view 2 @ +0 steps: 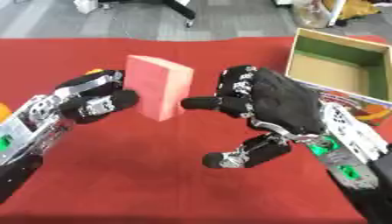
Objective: Pick up the objects with one hand, pass them to the other hand, and then place them into the box on the other side of the table.
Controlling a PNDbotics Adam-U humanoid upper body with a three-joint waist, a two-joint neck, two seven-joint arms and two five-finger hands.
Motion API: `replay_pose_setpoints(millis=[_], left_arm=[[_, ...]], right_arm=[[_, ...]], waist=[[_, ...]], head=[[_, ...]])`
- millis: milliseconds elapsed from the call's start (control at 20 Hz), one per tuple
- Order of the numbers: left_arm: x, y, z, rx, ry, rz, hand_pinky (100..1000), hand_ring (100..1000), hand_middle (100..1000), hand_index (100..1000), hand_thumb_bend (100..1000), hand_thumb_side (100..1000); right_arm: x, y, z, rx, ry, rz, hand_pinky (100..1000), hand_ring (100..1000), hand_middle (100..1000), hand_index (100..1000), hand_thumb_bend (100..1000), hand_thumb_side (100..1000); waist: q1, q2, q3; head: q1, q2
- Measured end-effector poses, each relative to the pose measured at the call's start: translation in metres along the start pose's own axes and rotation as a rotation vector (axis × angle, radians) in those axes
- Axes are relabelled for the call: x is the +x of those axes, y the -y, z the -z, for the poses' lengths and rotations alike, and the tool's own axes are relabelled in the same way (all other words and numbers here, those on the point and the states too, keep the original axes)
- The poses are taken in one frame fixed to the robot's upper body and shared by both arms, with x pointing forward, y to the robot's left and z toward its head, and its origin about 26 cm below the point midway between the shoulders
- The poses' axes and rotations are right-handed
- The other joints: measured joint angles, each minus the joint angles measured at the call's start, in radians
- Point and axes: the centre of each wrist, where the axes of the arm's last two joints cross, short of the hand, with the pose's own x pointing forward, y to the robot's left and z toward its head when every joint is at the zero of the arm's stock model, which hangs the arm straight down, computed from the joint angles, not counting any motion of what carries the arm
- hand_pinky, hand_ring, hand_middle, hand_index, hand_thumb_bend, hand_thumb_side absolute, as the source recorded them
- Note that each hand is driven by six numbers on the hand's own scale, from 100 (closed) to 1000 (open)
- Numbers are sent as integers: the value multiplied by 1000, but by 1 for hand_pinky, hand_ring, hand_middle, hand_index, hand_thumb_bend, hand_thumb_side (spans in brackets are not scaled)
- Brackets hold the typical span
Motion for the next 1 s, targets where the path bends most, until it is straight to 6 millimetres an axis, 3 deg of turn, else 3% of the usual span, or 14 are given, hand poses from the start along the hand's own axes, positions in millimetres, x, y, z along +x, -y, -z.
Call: replay_pose_setpoints(millis=[1000], left_arm=[[-8,-11,-11,26,-77,93,715,613,560,590,100,555]], right_arm=[[-1,1,2,28,-19,-7,457,282,231,878,535,411]], waist=[[0,0,-10]], head=[[1,0]])
